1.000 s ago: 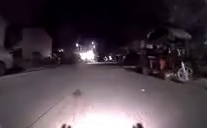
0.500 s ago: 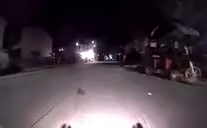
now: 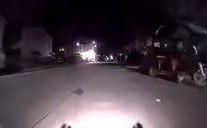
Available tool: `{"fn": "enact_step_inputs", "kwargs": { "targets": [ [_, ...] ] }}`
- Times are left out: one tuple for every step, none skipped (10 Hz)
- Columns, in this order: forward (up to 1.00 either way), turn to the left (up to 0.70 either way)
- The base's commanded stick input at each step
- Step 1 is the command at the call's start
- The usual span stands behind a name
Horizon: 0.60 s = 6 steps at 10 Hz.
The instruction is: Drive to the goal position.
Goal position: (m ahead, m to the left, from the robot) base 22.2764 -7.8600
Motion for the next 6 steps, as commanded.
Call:
{"fn": "enact_step_inputs", "kwargs": {
  "targets": [
    [0.6, -0.15],
    [0.6, -0.15],
    [0.6, -0.15],
    [0.6, -0.15],
    [0.6, -0.15],
    [0.6, -0.15]
  ]
}}
